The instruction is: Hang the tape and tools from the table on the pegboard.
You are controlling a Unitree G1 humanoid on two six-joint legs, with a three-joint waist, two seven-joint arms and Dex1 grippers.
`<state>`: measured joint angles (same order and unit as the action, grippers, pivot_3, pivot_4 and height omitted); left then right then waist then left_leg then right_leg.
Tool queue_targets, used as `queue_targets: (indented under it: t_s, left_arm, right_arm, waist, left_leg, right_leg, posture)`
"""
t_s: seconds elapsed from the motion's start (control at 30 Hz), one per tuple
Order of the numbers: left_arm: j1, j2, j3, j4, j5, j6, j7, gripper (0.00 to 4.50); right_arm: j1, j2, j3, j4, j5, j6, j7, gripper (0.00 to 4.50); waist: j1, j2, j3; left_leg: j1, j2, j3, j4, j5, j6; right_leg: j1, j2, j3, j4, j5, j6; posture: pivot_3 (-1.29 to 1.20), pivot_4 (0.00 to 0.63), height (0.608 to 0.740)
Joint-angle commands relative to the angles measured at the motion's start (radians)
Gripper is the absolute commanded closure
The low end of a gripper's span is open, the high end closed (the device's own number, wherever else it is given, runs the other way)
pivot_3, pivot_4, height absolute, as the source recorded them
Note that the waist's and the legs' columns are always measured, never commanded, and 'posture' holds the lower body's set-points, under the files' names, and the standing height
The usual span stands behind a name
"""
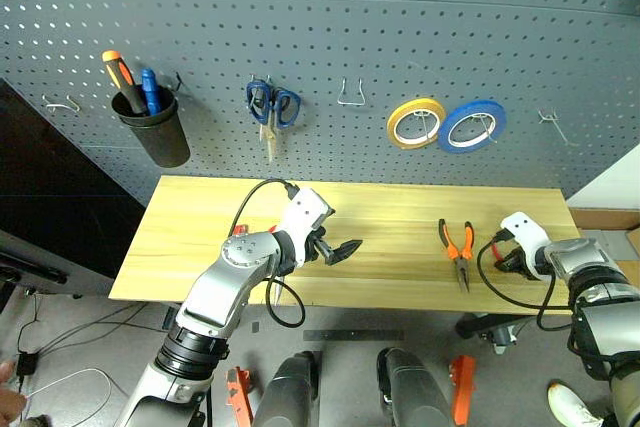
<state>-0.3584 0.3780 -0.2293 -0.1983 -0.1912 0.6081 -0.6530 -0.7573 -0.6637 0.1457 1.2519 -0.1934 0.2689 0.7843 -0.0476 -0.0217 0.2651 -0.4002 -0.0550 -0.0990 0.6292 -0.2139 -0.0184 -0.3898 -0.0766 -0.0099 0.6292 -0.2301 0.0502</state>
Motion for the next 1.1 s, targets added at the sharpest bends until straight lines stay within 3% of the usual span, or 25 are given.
queue_targets:
  t_s: [0.03, 0.27, 0.53, 0.8, 0.93, 1.1]
  left_arm:
    - [-0.009, -0.004, -0.010, -0.039, -0.006, -0.029, -0.015, 0.00]
    - [-0.029, -0.038, -0.016, -0.037, -0.009, -0.057, -0.017, 0.00]
    - [-0.054, -0.053, -0.021, -0.055, -0.037, -0.127, -0.070, 0.00]
    - [-0.100, -0.069, -0.029, -0.053, -0.065, -0.229, -0.150, 0.00]
    - [-0.135, -0.077, -0.044, -0.027, -0.044, -0.274, -0.163, 0.00]
    - [-0.160, -0.088, -0.049, 0.001, -0.038, -0.292, -0.162, 0.00]
  right_arm:
    - [0.059, -0.013, 0.017, 0.013, -0.028, -0.003, -0.018, 4.49]
    - [0.167, -0.046, -0.068, -0.158, 0.032, -0.122, -0.106, 4.49]
    - [0.501, -0.089, -0.269, -0.891, 0.116, -0.048, -0.243, 4.49]
    - [0.597, 0.073, -0.358, -1.478, 0.069, 0.046, -0.503, 4.49]
    - [0.508, 0.098, -0.358, -1.493, 0.068, 0.082, -0.539, 4.49]
    - [0.348, 0.073, -0.386, -1.275, 0.097, 0.057, -0.565, 4.49]
  waist:
    - [0.001, -0.001, 0.000]
    - [0.005, -0.004, -0.002]
    - [-0.002, 0.000, -0.002]
    - [-0.011, 0.000, -0.002]
    - [-0.012, 0.000, -0.002]
    - [-0.013, 0.000, -0.002]
  left_leg:
    - [0.000, 0.000, 0.000, 0.000, 0.000, 0.000]
    - [0.000, -0.001, -0.003, 0.001, 0.000, 0.000]
    - [-0.004, -0.002, -0.001, -0.001, 0.000, 0.000]
    - [-0.006, -0.002, 0.003, 0.002, 0.001, -0.001]
    - [-0.006, -0.003, 0.005, 0.003, 0.002, 0.000]
    - [-0.005, -0.003, 0.011, 0.002, 0.003, 0.001]
  right_leg:
    - [0.000, 0.000, 0.000, 0.000, 0.000, 0.000]
    - [0.001, -0.001, 0.000, 0.000, -0.001, 0.006]
    - [-0.007, -0.003, 0.003, 0.001, -0.002, 0.008]
    - [-0.016, -0.003, 0.009, 0.014, -0.003, 0.009]
    - [-0.017, -0.003, 0.011, 0.015, -0.003, 0.009]
    - [-0.017, -0.003, 0.016, 0.015, -0.002, 0.010]
  posture:
    - [-0.07, 0.253, 0.740]
    - [-0.09, 0.234, 0.740]
    - [-0.14, 0.225, 0.740]
    - [-0.17, 0.235, 0.740]
    - [-0.17, 0.234, 0.740]
    - [-0.16, 0.225, 0.740]
